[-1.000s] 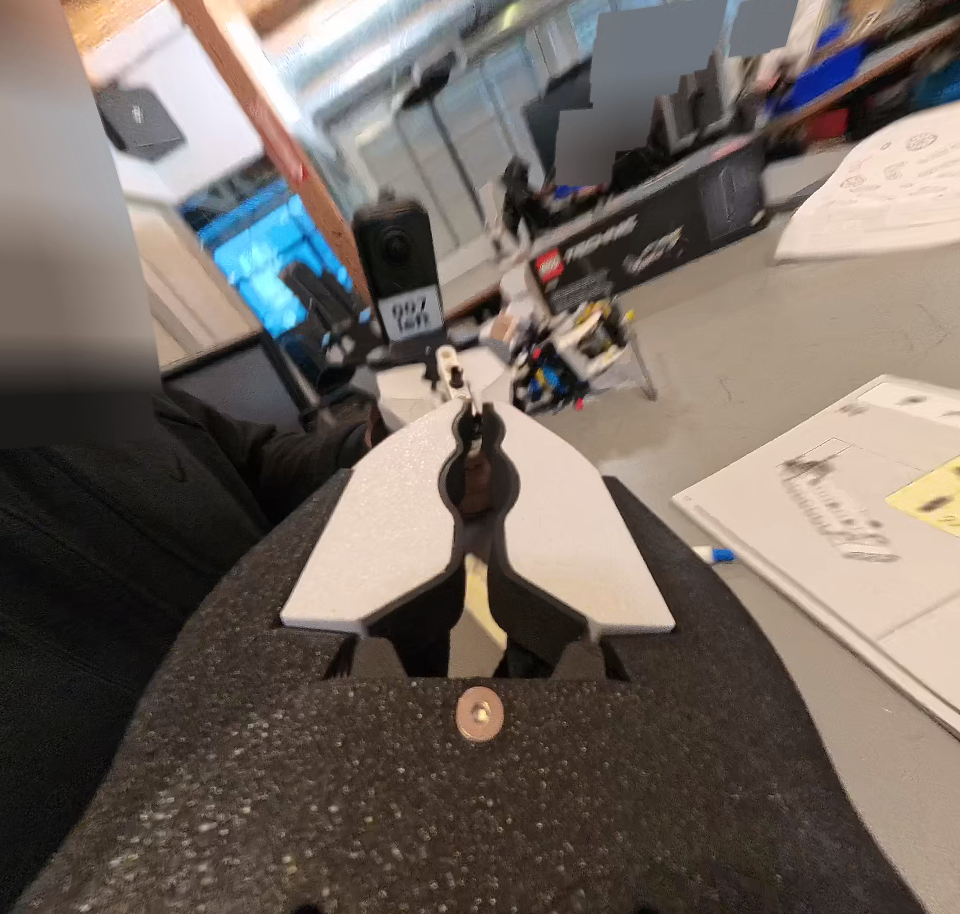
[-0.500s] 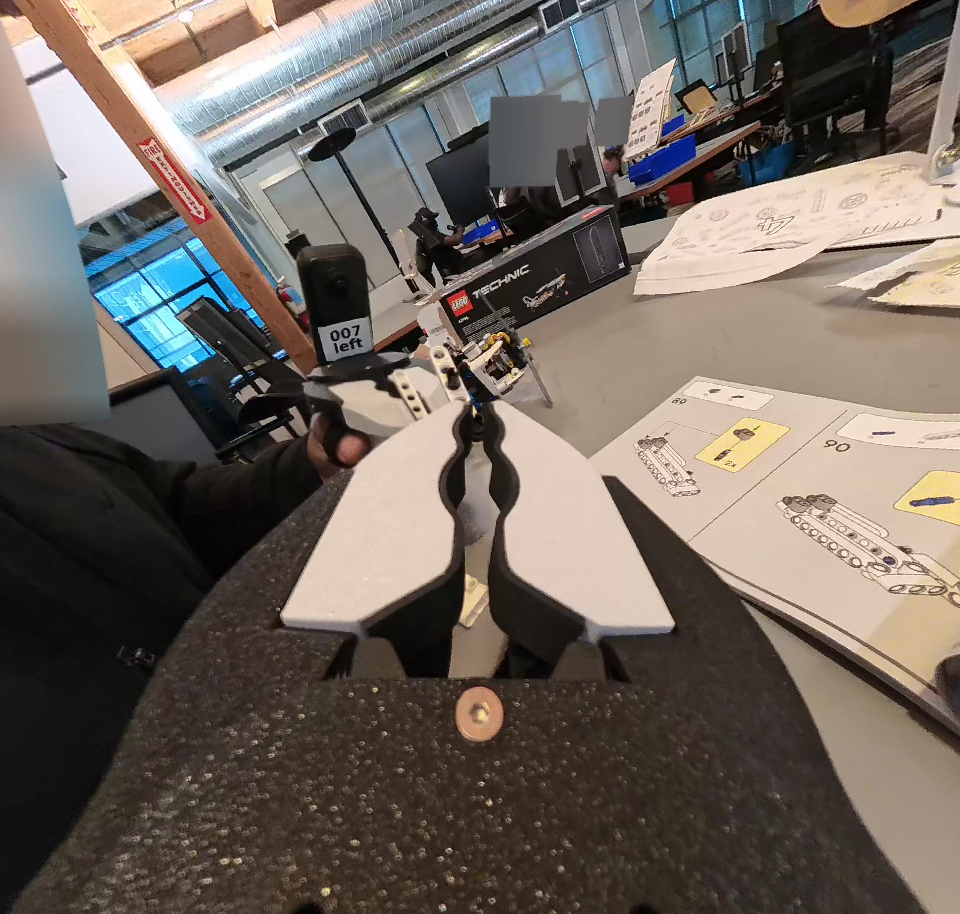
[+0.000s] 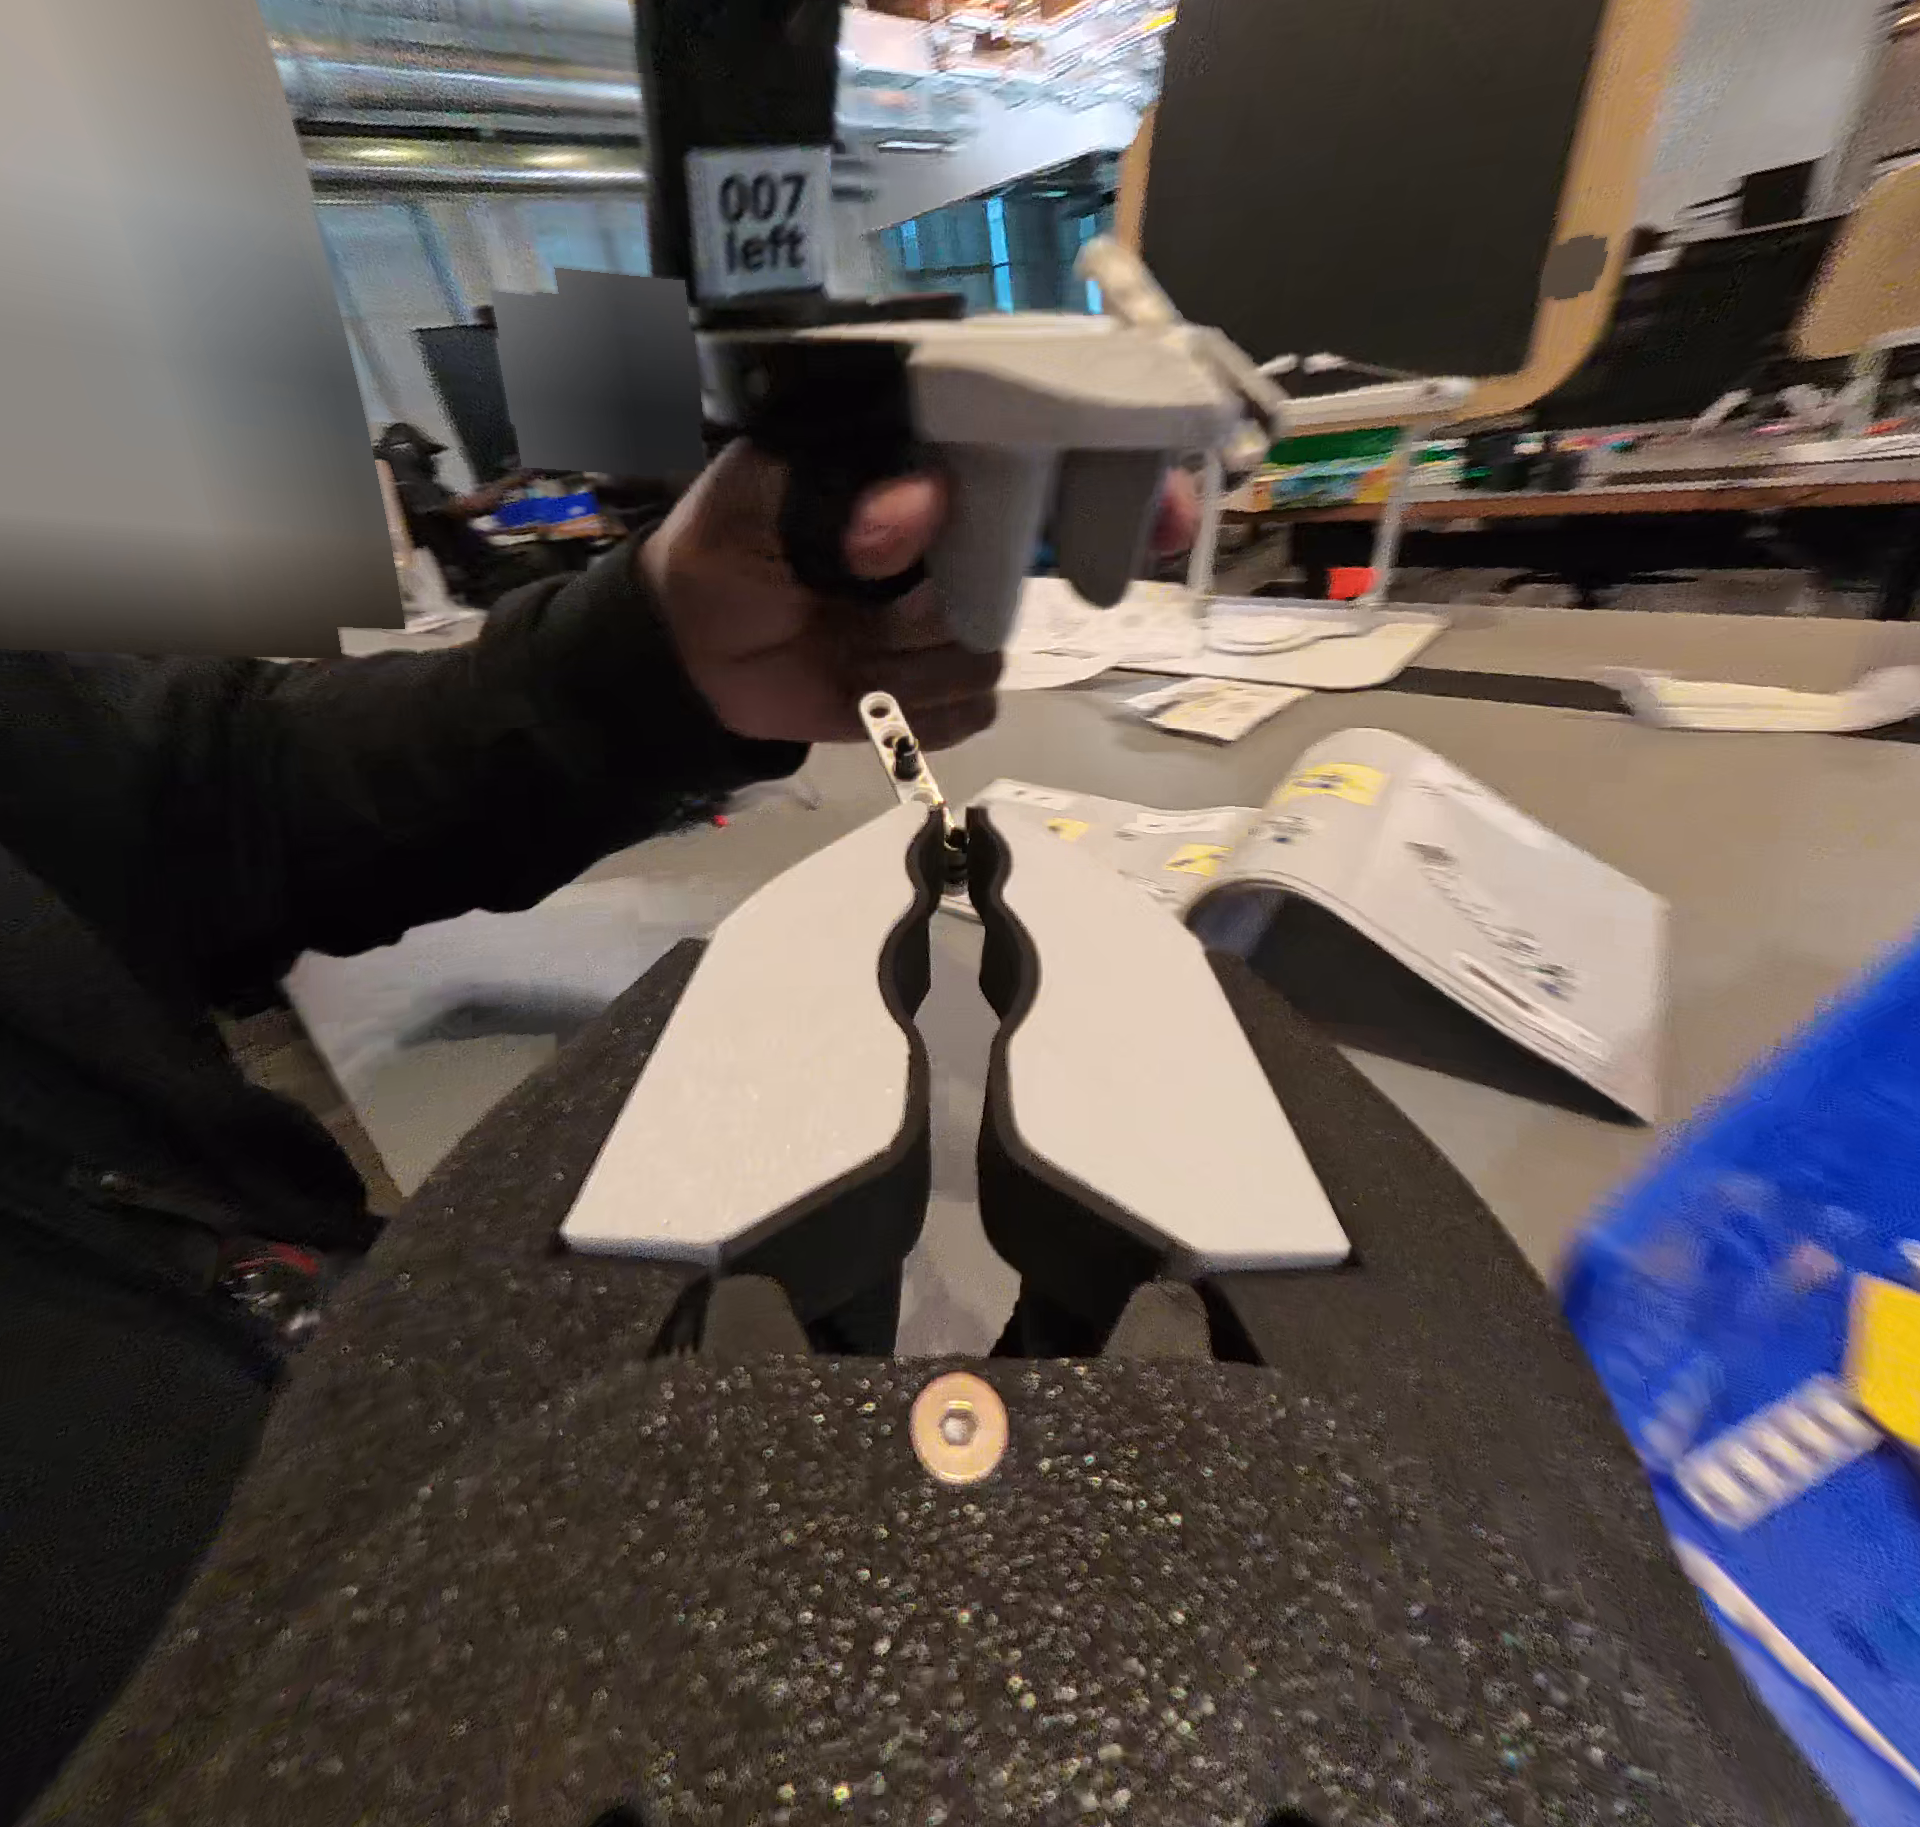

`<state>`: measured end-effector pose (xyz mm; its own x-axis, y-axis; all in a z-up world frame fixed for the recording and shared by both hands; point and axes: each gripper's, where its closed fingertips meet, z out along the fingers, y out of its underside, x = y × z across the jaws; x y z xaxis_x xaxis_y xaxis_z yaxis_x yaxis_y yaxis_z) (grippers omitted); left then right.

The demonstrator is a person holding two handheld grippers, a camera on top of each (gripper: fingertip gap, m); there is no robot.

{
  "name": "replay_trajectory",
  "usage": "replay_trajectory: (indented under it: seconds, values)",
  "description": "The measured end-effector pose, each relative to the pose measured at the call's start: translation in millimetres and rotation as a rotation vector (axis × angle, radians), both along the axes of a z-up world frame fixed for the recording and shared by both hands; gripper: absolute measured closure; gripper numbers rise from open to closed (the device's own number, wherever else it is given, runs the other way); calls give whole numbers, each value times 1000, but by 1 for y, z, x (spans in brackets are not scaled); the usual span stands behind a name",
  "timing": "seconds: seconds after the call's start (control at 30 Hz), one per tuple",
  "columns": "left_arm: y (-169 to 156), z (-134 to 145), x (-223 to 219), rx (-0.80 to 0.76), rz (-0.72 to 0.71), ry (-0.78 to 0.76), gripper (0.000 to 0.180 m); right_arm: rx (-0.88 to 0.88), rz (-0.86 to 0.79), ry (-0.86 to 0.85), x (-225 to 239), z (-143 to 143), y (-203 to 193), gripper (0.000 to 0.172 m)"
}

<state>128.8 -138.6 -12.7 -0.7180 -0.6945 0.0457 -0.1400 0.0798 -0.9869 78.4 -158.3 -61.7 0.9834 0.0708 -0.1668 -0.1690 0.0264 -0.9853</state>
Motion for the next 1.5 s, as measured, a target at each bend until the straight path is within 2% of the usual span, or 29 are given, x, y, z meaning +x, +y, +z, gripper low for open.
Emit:
replay_trajectory:
  seconds: [0.1, 0.17, 0.23, 0.3, 0.4, 0.5, 0.63, 0.77, 0.9, 0.97, 1.07, 1.17, 1.4, 1.5]
  values:
    - [-46, -4, 64, 60, -38, 25, 171, 9, -127, 7, 24, 3, -35, 168]
    - [-67, -24, 98, 94, -37, 105, 160, 8, -188, 16, 36, 2, -53, 168]
    - [-77, -49, 116, 119, -33, 192, 145, 13, -230, 27, 45, 1, -66, 168]
    - [-76, -65, 120, 120, -5, 210, 135, 29, -252, 52, 51, 0, -74, 168]
    - [-65, -70, 102, 62, 5, 218, 132, 58, -271, 102, 56, -3, -77, 168]
    - [-45, -62, 60, -30, -12, 206, 134, 110, -252, 175, 54, -4, -71, 168]
    - [-26, -58, -10, -153, -70, 208, 134, 165, -181, 257, 38, -5, -47, 168]
    - [-13, -64, -52, -250, -39, 195, 134, 163, -88, 286, 13, -12, -12, 168]
    - [-1, -71, -71, -297, 11, 180, 141, 140, 27, 334, -13, -21, 20, 168]
    - [5, -77, -77, -303, 29, 187, 152, 141, 79, 361, -25, -22, 33, 168]
    - [13, -73, -89, -369, 17, 141, 171, 160, 133, 404, -35, -21, 45, 168]
    - [23, -72, -99, -398, 25, 100, 171, 158, 178, 392, -45, -20, 53, 168]
    - [30, -75, -114, -466, 17, 187, 171, 119, 249, 369, -58, -22, 59, 168]
    - [36, -77, -117, -476, 20, 209, 171, 156, 202, 383, -46, -16, 53, 168]
